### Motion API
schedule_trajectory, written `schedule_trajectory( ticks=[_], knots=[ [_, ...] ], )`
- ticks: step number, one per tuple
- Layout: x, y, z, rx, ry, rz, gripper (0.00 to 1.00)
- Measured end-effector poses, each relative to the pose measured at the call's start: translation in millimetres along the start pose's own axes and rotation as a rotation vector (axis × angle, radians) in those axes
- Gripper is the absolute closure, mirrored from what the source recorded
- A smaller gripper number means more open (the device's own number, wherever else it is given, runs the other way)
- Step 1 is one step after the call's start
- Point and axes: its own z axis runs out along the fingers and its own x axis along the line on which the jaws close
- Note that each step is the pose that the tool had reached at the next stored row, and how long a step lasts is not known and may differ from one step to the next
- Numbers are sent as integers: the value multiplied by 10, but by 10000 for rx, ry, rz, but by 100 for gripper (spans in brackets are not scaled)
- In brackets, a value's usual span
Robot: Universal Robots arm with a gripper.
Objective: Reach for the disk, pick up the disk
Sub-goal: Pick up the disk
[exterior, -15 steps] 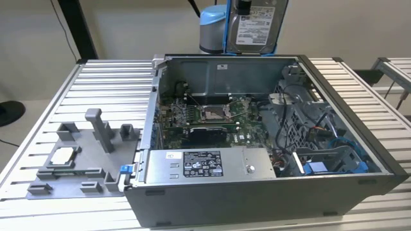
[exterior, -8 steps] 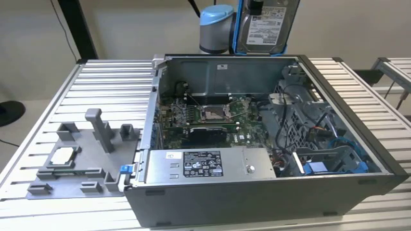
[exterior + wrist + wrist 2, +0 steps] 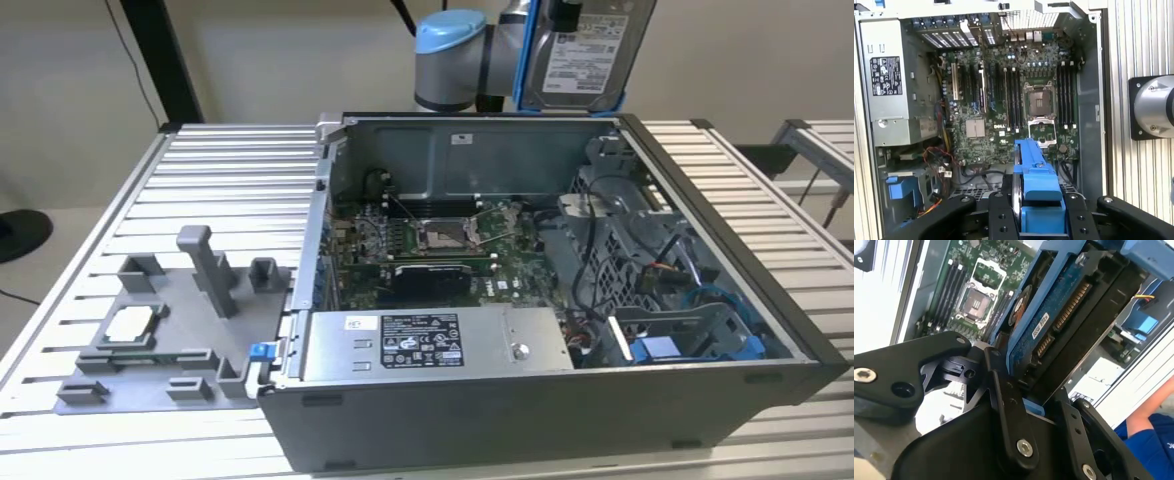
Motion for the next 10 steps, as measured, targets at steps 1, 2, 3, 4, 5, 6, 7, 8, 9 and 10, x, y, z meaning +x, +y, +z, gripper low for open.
schedule_trajectory(
  ticks=[1,2,3,4,5,6,7,8,9,10],
  knots=[
    [-3,-34,0,0,-1,0,100],
    [-6,-68,0,0,-1,0,100],
    [-10,-102,-1,0,-1,0,100],
    [-13,-139,-1,0,-1,1,100],
    [-16,-172,-2,0,-1,0,100],
    [-19,-208,-2,0,-1,0,100],
    [-22,-237,-2,0,-1,0,100],
    [-25,-270,-3,0,-1,0,100],
    [-28,-301,-3,0,-1,0,100],
    [-30,-324,-3,1,-2,0,100]
  ],
)
